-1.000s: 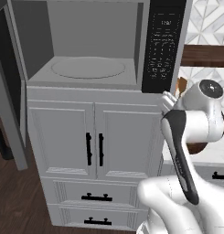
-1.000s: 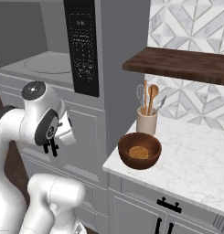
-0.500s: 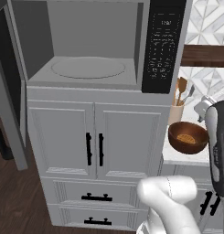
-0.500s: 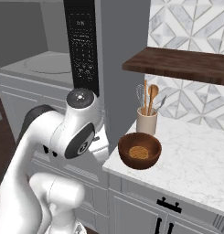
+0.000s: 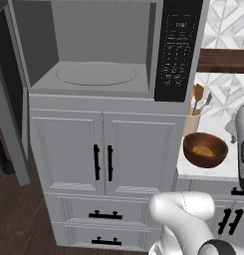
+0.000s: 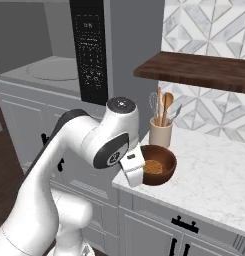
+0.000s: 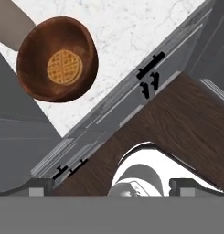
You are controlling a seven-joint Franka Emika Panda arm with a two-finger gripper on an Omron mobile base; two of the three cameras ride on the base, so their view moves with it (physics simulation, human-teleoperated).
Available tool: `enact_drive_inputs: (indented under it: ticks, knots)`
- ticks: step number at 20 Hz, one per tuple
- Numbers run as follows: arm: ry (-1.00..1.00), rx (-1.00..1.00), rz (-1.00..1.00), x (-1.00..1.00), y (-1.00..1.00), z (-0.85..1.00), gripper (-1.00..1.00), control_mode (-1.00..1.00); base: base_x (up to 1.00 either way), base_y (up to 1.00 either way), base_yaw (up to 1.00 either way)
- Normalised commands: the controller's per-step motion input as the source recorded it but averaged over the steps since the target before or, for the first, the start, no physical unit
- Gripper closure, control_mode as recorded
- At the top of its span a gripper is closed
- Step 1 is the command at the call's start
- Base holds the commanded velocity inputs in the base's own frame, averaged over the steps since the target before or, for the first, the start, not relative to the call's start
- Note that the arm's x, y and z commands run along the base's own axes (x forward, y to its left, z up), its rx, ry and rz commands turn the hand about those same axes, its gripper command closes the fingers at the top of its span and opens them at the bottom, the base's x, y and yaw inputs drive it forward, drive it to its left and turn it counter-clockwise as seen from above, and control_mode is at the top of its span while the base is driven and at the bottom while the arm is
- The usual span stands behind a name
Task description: Open the microwave, place the bowl with waffle inside the microwave, then close the microwave door and turn it on.
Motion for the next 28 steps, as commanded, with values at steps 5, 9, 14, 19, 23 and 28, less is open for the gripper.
enact_drive_inputs:
  ticks: [5,9,14,19,23,28]
  knots:
    - [0.26,-0.01,0.08,0.20,0.00,-0.25,-1.00,-1.00,0.00,0.00,0.00]
    - [0.01,0.12,0.04,0.25,-0.09,-0.33,-1.00,-1.00,0.00,0.00,0.00]
    - [-0.02,0.21,0.01,0.31,-0.22,-0.34,-1.00,-1.00,0.00,0.00,0.00]
    - [0.03,0.05,0.00,0.28,-0.50,-0.22,-1.00,-1.00,0.00,0.00,0.00]
    - [0.16,0.00,0.00,0.23,-0.56,-0.28,-1.00,-1.00,0.00,0.00,0.00]
    - [0.08,0.00,0.00,0.09,-0.59,-0.40,-1.00,-1.00,0.00,0.00,0.00]
